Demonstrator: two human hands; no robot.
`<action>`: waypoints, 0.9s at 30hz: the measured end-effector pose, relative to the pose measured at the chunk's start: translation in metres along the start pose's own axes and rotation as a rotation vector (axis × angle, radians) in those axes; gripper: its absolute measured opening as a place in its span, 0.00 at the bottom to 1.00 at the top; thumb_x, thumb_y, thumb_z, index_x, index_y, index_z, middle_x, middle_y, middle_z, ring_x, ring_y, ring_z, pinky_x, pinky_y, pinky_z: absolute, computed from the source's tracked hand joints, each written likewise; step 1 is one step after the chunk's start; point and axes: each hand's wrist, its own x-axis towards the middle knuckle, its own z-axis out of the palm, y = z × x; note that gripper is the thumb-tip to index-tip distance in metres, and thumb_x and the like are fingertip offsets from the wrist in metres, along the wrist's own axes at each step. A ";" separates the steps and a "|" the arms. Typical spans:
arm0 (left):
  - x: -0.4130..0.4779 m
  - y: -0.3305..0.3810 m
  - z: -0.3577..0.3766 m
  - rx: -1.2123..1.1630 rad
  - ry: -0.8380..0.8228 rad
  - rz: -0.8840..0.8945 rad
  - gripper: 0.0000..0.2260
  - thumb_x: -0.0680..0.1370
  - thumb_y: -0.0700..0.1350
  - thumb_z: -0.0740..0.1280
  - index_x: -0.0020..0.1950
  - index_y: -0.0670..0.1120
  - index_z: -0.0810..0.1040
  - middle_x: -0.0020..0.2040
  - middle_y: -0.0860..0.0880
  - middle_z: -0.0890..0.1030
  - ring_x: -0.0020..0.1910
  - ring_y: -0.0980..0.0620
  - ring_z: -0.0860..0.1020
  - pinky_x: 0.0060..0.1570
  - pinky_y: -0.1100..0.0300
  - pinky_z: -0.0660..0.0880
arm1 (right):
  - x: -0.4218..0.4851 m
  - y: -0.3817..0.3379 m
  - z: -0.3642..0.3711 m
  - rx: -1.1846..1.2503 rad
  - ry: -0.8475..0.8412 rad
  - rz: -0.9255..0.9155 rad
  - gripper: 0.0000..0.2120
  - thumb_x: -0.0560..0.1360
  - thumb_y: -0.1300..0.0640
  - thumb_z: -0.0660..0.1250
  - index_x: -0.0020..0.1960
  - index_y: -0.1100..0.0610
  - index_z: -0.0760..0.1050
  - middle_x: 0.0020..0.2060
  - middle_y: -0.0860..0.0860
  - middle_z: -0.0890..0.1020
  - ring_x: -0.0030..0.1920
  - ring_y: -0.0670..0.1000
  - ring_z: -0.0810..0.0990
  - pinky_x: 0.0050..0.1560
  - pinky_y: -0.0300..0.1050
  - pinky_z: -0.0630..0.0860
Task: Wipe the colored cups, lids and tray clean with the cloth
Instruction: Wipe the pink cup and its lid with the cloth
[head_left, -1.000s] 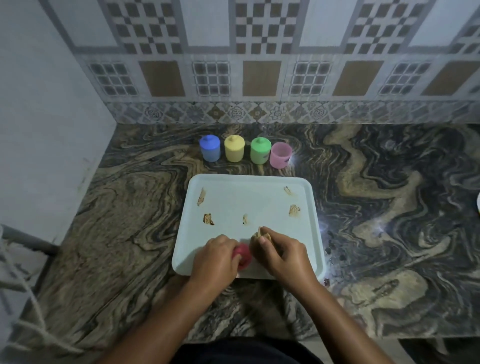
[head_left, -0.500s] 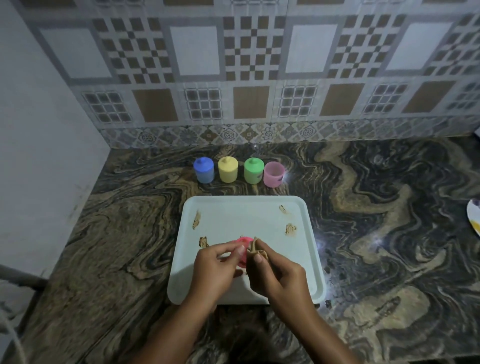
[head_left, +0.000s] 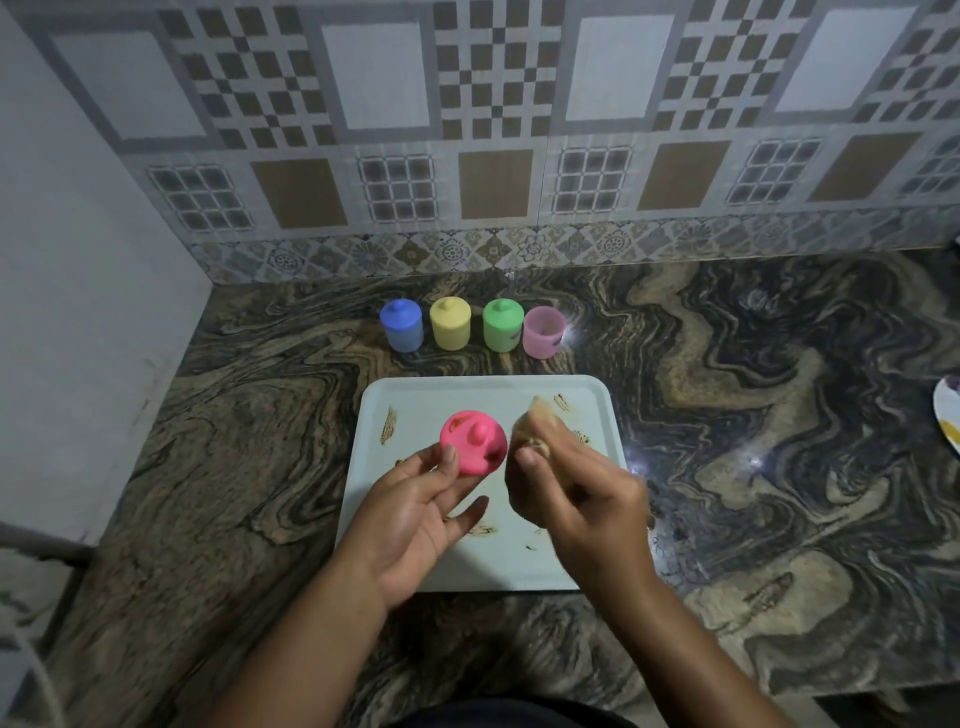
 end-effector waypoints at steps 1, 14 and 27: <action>-0.002 0.001 0.001 0.019 -0.007 0.005 0.19 0.78 0.42 0.65 0.68 0.39 0.72 0.56 0.44 0.85 0.50 0.53 0.84 0.48 0.54 0.76 | -0.003 -0.001 0.003 -0.073 -0.049 -0.121 0.18 0.77 0.57 0.72 0.66 0.59 0.78 0.64 0.51 0.80 0.68 0.49 0.77 0.67 0.44 0.75; -0.021 0.003 0.015 0.016 -0.035 0.073 0.16 0.77 0.44 0.65 0.65 0.42 0.76 0.51 0.50 0.85 0.46 0.57 0.84 0.48 0.54 0.70 | 0.001 -0.004 0.018 -0.167 -0.116 -0.327 0.16 0.77 0.69 0.69 0.65 0.66 0.78 0.65 0.59 0.79 0.71 0.54 0.74 0.68 0.44 0.74; -0.035 -0.003 0.022 0.228 -0.065 0.320 0.14 0.79 0.45 0.63 0.64 0.45 0.78 0.61 0.46 0.83 0.62 0.51 0.80 0.56 0.54 0.76 | 0.011 -0.019 0.013 -0.018 -0.083 -0.020 0.16 0.80 0.52 0.66 0.66 0.55 0.80 0.56 0.57 0.85 0.49 0.48 0.87 0.51 0.45 0.83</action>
